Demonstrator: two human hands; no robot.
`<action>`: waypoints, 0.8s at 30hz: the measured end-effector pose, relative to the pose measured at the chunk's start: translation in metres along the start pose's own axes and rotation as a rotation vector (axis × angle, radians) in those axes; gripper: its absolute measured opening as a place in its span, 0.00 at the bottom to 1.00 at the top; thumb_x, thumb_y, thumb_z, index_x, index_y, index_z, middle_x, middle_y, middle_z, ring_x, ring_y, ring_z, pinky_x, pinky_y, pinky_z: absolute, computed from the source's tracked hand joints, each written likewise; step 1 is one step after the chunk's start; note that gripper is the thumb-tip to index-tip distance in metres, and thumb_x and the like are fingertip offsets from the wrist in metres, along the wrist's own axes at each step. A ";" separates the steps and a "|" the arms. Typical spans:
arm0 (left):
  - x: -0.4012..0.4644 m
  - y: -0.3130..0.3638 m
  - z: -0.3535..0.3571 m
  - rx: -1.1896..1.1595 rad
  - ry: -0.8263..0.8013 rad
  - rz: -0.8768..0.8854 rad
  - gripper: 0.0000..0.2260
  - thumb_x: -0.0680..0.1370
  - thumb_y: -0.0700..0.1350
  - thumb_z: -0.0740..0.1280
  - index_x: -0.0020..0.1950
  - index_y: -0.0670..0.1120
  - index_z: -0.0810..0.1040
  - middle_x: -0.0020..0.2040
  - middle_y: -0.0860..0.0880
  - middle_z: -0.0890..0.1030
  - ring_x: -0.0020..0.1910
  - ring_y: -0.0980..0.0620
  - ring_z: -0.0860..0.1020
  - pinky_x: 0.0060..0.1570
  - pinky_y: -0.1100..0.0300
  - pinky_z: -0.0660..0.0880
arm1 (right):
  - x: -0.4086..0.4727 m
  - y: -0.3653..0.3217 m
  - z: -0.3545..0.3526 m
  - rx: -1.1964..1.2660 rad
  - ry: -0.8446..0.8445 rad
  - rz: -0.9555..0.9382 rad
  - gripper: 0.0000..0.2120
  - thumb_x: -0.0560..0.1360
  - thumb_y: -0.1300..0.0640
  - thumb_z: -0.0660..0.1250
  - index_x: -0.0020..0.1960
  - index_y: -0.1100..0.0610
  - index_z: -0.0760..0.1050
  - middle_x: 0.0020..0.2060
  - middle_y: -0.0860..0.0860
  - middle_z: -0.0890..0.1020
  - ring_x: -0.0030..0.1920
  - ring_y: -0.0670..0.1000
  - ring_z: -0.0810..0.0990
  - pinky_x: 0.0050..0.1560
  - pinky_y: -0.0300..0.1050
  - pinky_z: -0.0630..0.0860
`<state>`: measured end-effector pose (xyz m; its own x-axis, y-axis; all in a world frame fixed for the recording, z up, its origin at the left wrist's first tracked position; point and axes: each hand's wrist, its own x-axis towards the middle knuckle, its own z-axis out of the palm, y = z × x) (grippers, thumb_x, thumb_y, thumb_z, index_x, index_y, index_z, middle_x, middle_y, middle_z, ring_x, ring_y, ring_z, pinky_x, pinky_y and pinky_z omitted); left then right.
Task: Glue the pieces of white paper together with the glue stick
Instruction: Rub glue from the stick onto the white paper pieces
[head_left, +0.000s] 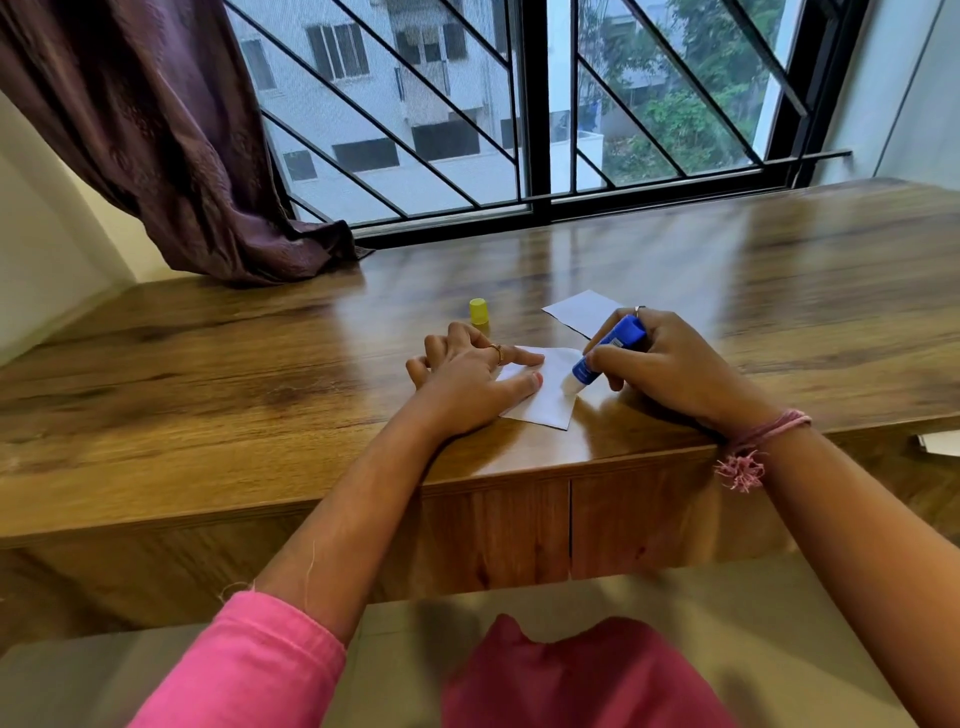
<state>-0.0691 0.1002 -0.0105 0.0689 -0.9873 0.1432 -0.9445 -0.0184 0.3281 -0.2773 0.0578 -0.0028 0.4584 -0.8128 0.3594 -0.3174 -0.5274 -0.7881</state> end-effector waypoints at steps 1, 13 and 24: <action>0.000 0.000 0.000 0.001 0.001 0.001 0.16 0.74 0.68 0.58 0.61 0.71 0.72 0.55 0.54 0.62 0.56 0.52 0.58 0.49 0.54 0.53 | 0.000 0.000 0.000 0.006 -0.013 0.002 0.05 0.72 0.60 0.68 0.42 0.63 0.78 0.27 0.51 0.78 0.25 0.42 0.72 0.34 0.39 0.69; 0.001 -0.001 0.001 -0.009 0.001 -0.001 0.16 0.74 0.68 0.58 0.61 0.71 0.72 0.54 0.54 0.62 0.56 0.52 0.57 0.50 0.54 0.54 | -0.001 -0.003 -0.001 0.005 -0.021 -0.016 0.06 0.72 0.61 0.67 0.44 0.64 0.78 0.28 0.52 0.78 0.25 0.42 0.71 0.31 0.35 0.69; 0.002 -0.001 0.000 -0.023 -0.006 0.006 0.16 0.75 0.67 0.59 0.61 0.71 0.72 0.54 0.53 0.61 0.56 0.52 0.57 0.54 0.52 0.57 | -0.002 -0.004 -0.002 0.014 -0.055 -0.034 0.04 0.72 0.64 0.67 0.43 0.65 0.77 0.26 0.50 0.77 0.24 0.40 0.72 0.28 0.30 0.68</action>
<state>-0.0681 0.0987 -0.0109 0.0611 -0.9882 0.1402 -0.9372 -0.0084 0.3487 -0.2783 0.0617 0.0007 0.5135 -0.7796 0.3585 -0.2890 -0.5505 -0.7832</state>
